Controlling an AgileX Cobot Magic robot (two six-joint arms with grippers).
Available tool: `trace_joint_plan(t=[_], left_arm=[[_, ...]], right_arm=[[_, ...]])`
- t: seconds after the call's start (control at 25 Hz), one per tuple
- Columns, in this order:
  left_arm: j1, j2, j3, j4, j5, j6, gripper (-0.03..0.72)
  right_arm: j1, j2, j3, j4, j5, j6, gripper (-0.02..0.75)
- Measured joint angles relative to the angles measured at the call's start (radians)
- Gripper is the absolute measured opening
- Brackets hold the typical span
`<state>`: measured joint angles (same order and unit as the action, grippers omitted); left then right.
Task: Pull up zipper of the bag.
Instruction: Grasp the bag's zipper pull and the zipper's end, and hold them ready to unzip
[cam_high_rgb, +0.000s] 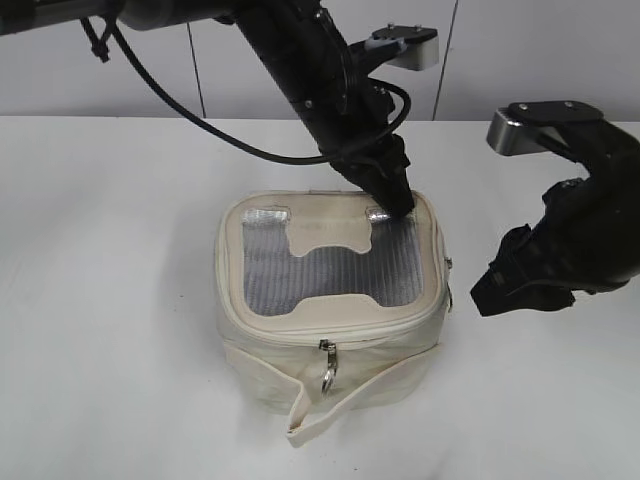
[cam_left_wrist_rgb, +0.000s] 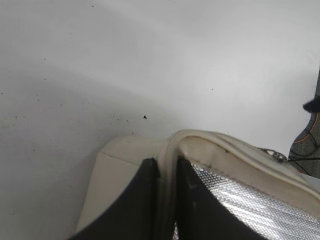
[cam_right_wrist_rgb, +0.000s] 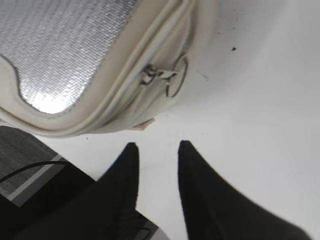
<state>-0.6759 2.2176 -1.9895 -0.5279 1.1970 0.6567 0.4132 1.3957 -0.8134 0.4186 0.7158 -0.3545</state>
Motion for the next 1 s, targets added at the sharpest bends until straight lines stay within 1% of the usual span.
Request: trace_joint_plan(t=[0.12,0.16,0.28,0.44,0.64,0.76,0.88,0.92,0.96,1.0], left_arm=[[0.000,0.000,0.000,0.001,0.000,0.000,0.076],[0.000,0.000,0.000,0.001,0.000,-0.001,0.076],[0.000,0.000,0.000,0.001,0.000,-0.001,0.076],[0.000,0.000,0.000,0.001,0.001,-0.001,0.075],[0.000,0.000,0.000,0.001,0.001,-0.001,0.075],[0.000,0.000,0.000,0.001,0.002,-0.001,0.075],[0.001,0.000,0.000,0.002,0.003,-0.001,0.075],[0.001,0.000,0.000,0.005,0.003,-0.001,0.075],[0.002,0.000,0.000,0.007,0.003,-0.001,0.075],[0.003,0.000,0.000,0.010,0.003,-0.001,0.075]], right_arm=[[-0.006,0.000,0.000,-0.019,-0.002,0.011,0.422],[-0.006,0.000,0.000,-0.019,-0.005,0.013,0.456],[-0.006,0.010,0.000,-0.020,-0.017,0.014,0.496],[-0.006,0.057,0.000,-0.021,-0.047,0.014,0.505],[-0.006,0.131,0.000,-0.009,-0.160,-0.009,0.497],[-0.006,0.188,0.000,0.045,-0.204,-0.092,0.488],[-0.007,0.240,0.001,0.147,-0.222,-0.226,0.479],[-0.008,0.253,0.004,0.182,-0.235,-0.262,0.465],[-0.009,0.263,0.005,0.214,-0.248,-0.300,0.430],[-0.009,0.269,0.006,0.243,-0.259,-0.327,0.370]])
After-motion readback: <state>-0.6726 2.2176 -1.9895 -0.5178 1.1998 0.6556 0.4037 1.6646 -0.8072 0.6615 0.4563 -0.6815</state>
